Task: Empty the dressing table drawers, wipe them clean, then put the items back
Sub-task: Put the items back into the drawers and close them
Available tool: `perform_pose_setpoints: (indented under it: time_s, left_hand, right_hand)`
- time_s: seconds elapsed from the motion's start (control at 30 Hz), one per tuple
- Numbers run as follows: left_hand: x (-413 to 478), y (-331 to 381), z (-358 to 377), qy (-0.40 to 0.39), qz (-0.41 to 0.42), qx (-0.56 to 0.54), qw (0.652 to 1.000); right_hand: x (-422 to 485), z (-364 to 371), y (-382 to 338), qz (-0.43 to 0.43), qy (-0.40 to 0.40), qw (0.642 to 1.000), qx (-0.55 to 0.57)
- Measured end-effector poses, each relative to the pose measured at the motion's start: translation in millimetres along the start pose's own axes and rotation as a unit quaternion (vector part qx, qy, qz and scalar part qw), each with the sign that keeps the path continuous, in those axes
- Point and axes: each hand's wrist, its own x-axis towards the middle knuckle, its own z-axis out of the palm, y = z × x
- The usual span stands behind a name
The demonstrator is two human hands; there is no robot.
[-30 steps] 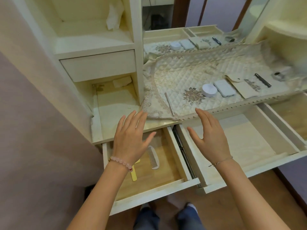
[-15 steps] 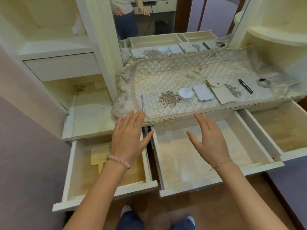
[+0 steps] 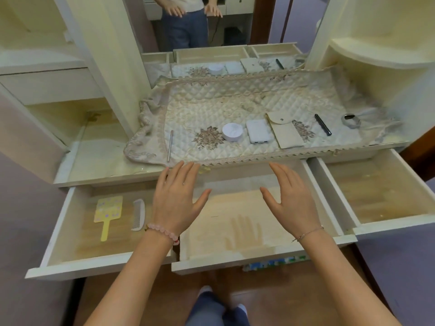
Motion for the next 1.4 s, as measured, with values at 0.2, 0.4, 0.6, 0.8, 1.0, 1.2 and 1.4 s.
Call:
perform_pose_setpoints:
  time_s: [0.2,0.4,0.6,0.8,1.0,1.2,1.4]
  left_hand:
    - [22,22,14,0.001,0.014,-0.008,1.0]
    - [51,33,31,-0.003,0.015,-0.02,1.0]
    - [84,23,55,-0.008,0.009,-0.028,1.0]
    - [115,4,75,-0.012,-0.01,-0.044,0.999]
    - [132,-28,98,-0.026,-0.042,-0.054,0.997]
    - [142,-57,119,-0.04,-0.074,-0.05,0.995]
    - [149,-99,143,-0.068,-0.134,-0.055,0.987]
  right_hand:
    - [6,-6,29,0.018,0.003,1.0,0.011]
    - [27,-4,50,0.026,0.003,1.0,0.01]
    - [67,14,59,0.022,-0.016,0.999,0.016]
    - [109,35,59,0.019,-0.035,0.999,0.022]
    - [146,66,54,0.008,-0.065,0.997,0.045]
    - [176,98,47,0.033,-0.103,0.989,0.099]
    - [214,127,46,0.178,-0.134,0.951,0.216]
